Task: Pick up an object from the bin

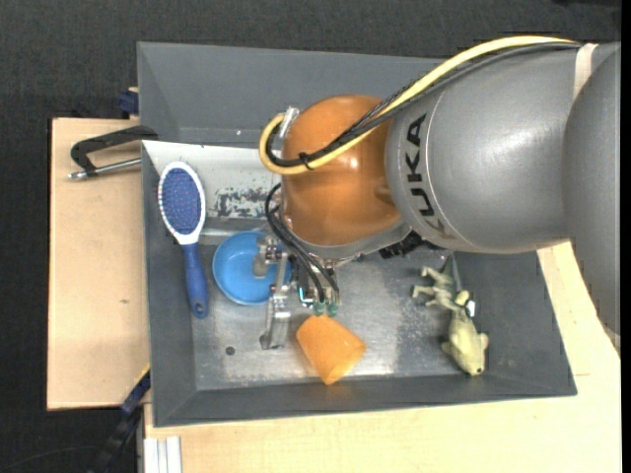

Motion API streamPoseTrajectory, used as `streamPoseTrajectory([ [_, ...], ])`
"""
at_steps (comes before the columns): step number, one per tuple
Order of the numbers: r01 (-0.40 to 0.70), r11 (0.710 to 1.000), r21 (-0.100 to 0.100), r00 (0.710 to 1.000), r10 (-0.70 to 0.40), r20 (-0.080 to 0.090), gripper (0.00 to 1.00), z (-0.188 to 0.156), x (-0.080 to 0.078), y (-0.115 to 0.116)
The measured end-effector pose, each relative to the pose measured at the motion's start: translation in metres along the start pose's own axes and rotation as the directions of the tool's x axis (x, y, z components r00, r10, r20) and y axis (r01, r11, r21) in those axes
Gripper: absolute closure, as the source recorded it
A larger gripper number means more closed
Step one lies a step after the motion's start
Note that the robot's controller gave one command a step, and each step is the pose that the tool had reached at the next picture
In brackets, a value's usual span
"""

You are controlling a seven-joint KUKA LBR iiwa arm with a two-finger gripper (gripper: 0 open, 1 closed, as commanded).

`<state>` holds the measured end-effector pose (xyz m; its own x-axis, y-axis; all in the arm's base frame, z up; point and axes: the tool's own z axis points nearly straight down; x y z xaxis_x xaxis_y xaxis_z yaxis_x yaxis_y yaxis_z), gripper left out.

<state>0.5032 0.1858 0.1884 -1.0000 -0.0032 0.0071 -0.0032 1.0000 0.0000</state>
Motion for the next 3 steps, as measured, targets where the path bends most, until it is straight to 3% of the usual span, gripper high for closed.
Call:
streamPoseTrajectory([
  [1, -0.408, 0.913, -0.004, 0.913, 0.408, 0.006, 0.00, 0.108, -0.068, -0.029],
  [2, -0.408, 0.913, -0.006, 0.913, 0.409, 0.008, 1.00, 0.106, -0.068, -0.028],
  [3, -0.452, 0.892, -0.007, 0.892, 0.452, 0.007, 1.00, 0.117, -0.082, -0.012],
])
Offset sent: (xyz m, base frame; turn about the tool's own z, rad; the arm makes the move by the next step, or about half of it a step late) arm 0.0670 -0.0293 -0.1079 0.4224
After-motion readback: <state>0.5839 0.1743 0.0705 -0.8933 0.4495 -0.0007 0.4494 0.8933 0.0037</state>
